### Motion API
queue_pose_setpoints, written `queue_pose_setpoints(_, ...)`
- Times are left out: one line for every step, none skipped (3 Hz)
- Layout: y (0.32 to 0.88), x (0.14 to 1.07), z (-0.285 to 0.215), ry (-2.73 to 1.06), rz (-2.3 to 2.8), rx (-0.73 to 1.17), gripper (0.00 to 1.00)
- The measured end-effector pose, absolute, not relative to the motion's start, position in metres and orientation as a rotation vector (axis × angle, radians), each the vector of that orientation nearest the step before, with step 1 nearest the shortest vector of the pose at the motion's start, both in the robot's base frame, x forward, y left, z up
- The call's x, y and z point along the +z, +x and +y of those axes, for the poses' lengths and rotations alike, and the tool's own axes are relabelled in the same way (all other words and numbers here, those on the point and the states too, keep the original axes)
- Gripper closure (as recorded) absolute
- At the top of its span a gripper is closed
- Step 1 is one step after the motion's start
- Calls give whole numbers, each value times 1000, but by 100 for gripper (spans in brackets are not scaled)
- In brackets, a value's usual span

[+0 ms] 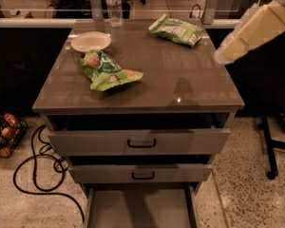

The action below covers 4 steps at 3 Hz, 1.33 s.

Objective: Place green rice chip bag into bottom drawer

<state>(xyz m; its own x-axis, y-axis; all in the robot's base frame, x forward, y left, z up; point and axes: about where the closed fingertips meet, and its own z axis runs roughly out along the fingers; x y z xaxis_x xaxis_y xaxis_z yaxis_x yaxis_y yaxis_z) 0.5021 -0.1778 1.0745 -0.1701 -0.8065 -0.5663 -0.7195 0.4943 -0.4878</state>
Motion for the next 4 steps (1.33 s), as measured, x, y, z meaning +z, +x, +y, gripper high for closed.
queue_pose_setpoints(569, 1064, -172, -1077, 1884, -17, 0)
queue_pose_setpoints(569, 1064, -171, -1078, 1885, -17, 0)
queue_pose_setpoints(570, 1065, -171, -1069, 1882, -12, 0)
queue_pose_setpoints(584, 1057, -154, -1014, 1906, 34, 0)
